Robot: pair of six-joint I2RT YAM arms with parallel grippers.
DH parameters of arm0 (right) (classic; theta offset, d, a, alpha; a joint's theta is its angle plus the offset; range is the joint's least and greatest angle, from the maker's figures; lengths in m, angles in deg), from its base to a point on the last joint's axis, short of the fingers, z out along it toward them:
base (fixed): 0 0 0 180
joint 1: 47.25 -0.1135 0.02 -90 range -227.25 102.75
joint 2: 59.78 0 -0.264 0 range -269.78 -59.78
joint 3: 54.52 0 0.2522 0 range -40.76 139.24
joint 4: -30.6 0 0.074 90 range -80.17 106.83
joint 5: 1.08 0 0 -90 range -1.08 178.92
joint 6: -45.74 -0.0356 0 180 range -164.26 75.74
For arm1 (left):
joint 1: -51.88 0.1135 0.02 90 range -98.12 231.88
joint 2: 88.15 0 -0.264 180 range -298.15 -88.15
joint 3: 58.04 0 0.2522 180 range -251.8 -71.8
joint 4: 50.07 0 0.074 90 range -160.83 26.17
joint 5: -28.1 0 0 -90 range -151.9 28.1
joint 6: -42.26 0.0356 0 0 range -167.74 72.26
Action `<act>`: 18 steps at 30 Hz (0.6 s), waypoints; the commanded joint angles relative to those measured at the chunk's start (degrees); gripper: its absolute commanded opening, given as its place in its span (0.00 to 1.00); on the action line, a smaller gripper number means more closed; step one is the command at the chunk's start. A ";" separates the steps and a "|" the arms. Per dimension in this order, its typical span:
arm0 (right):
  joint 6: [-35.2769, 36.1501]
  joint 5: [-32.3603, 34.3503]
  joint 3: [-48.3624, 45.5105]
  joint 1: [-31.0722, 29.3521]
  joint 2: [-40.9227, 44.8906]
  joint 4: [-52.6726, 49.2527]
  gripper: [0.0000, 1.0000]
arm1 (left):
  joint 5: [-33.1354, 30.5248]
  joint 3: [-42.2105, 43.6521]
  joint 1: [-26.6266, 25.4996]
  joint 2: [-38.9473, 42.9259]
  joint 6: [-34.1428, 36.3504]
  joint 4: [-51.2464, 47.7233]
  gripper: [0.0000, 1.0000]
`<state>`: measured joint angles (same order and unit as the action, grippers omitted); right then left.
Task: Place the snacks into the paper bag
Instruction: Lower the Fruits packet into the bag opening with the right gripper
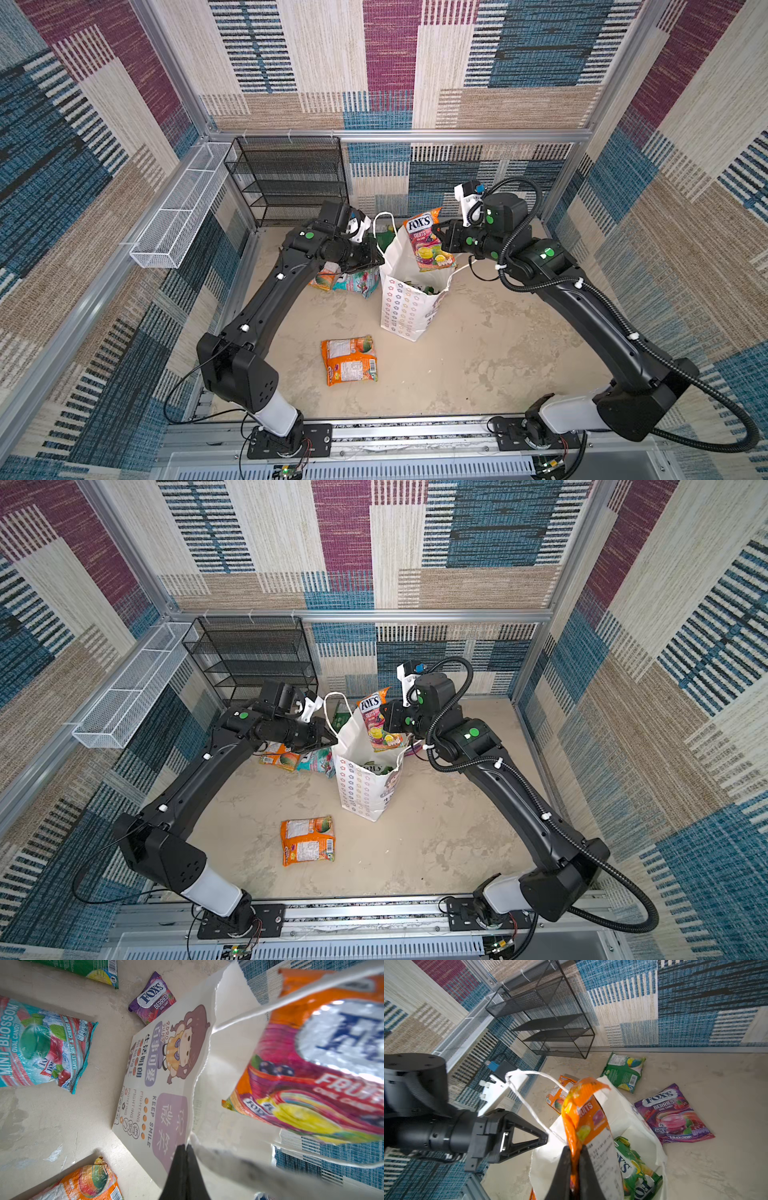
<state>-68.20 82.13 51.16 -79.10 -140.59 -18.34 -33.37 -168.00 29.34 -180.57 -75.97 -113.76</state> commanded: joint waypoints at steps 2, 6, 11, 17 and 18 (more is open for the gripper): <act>1.04 4.56 -1.99 -0.05 -0.37 0.13 0.00 | -0.52 0.10 0.05 0.07 0.71 1.80 0.00; 1.49 5.75 -2.55 -0.33 -1.94 -0.94 0.00 | -0.42 0.05 0.09 0.14 0.72 1.83 0.00; 2.04 8.41 -3.30 -0.66 -4.45 -1.93 0.00 | -0.47 0.05 0.10 0.12 0.72 1.84 0.00; 4.89 12.35 -0.61 -0.75 -8.61 -4.54 0.00 | -0.50 0.10 0.09 0.20 0.88 1.84 0.00; 5.86 12.50 -0.60 -0.75 -9.00 -4.42 0.00 | -0.45 0.05 0.11 0.14 0.88 1.81 0.00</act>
<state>-64.95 91.49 49.56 -79.87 -148.62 -22.43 -33.48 -168.00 29.31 -180.59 -75.88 -113.74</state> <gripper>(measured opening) 0.084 0.055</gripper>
